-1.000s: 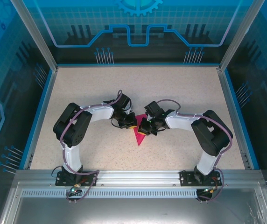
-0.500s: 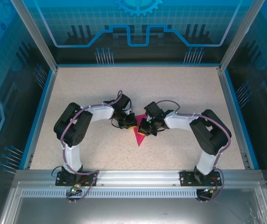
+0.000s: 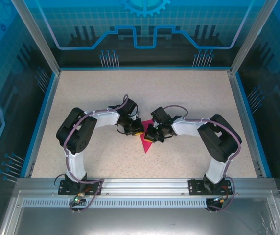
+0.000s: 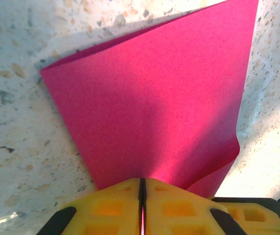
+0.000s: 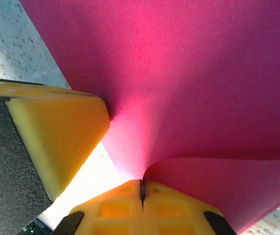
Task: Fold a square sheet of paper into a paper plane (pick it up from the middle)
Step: Third fold the triangle at the center of the table.
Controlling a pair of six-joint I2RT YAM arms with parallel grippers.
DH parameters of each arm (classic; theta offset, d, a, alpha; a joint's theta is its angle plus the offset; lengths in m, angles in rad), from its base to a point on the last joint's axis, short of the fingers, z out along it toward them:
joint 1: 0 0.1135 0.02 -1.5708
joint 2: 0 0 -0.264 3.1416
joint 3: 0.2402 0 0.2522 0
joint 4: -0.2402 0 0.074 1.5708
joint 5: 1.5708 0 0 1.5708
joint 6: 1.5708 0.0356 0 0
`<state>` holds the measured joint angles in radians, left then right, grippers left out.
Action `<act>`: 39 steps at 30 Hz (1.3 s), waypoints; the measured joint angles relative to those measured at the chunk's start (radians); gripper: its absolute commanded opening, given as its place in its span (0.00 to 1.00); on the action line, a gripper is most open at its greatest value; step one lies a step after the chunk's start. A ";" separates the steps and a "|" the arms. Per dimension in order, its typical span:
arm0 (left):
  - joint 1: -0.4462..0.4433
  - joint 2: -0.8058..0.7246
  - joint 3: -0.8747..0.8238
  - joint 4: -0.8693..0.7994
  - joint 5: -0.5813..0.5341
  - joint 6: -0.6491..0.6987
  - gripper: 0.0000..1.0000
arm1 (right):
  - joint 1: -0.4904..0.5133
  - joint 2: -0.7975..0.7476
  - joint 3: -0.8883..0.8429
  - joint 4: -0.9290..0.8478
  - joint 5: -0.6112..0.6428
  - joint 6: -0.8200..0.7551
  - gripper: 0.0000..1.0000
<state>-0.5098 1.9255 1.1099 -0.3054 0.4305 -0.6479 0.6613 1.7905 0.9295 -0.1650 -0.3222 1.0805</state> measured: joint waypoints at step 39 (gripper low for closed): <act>0.000 0.000 0.000 0.000 0.000 0.000 0.12 | 0.002 -0.013 -0.026 0.010 0.037 0.003 0.03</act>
<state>-0.5098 1.9255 1.1099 -0.3054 0.4305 -0.6479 0.6628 1.7775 0.9031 -0.1555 -0.2852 1.0840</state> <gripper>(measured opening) 0.115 0.044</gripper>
